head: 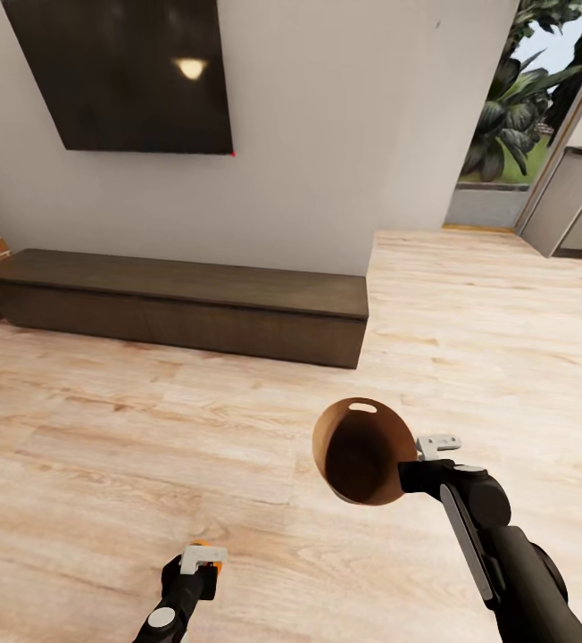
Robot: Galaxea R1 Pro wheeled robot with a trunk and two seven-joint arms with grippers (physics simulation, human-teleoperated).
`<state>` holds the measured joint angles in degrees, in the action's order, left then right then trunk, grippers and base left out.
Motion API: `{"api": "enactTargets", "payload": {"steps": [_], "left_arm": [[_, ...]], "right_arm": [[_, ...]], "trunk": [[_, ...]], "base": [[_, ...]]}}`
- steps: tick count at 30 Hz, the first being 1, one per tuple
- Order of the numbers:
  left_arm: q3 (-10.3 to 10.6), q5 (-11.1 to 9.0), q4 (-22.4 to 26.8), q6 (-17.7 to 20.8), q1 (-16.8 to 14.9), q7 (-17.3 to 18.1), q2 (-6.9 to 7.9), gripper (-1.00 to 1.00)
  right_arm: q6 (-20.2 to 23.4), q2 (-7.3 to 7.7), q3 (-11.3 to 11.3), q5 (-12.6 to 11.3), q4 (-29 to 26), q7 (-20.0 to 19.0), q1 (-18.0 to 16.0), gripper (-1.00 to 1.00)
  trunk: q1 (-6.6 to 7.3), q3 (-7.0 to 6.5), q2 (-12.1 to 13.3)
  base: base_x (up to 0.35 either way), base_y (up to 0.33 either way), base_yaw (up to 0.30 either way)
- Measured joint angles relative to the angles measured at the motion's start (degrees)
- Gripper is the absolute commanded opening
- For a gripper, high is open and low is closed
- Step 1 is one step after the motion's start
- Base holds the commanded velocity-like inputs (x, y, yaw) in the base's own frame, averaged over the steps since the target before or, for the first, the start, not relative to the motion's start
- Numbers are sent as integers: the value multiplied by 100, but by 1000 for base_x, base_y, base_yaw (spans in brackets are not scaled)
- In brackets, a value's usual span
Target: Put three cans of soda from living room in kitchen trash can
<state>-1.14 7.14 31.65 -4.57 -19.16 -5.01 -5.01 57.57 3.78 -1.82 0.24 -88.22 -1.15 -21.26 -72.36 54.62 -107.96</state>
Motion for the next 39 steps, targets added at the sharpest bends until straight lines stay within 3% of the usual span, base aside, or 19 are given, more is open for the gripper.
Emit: {"api": "enactTargets", "payload": {"steps": [39], "left_arm": [[0, -5, 19, 0, 0, 2, 8, -100]], "right_arm": [[0, -1, -7, -3, 0, 0, 0, -100]], "trunk": [[857, -1063, 1564]], "base": [[0, 0, 0]]}}
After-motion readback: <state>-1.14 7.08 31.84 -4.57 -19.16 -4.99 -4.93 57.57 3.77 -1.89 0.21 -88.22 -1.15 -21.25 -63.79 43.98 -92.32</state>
